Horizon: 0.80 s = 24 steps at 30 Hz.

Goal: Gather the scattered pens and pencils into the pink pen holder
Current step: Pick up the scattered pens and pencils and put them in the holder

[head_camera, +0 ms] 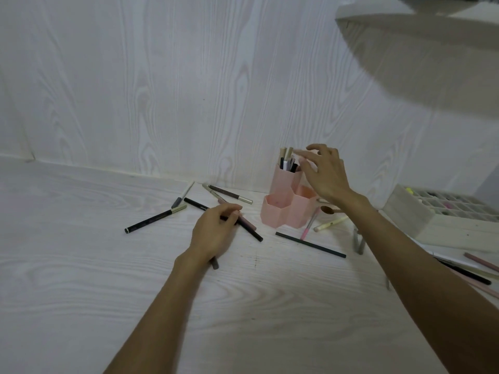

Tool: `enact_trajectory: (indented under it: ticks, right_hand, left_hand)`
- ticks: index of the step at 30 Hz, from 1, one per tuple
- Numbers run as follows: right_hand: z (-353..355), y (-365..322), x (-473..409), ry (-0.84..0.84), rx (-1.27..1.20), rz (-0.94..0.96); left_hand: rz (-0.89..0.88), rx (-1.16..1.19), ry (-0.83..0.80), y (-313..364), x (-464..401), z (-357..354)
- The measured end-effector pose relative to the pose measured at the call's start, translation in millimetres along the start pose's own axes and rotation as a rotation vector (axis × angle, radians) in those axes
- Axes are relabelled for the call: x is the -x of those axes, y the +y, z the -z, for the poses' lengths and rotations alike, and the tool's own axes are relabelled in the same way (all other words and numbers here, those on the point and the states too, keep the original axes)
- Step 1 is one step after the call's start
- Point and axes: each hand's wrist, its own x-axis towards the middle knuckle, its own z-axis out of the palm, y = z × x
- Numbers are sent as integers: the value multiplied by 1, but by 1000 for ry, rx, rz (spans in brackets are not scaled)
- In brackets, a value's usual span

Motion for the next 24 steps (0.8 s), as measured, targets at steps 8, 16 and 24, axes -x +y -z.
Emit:
enact_trajectory:
  ticks: [8,16,24]
  right_hand:
    - [-14,23,75,149,-225,-324]
    - [-41,39,120,-170,-61,-91]
    - [-47,43,121,-110,-42,-62]
  left_hand:
    - [-208,-649,-162,-8,3,1]
    - [102,-559,44,16,-32,18]
    - [336,-760,-129,42,-83,-2]
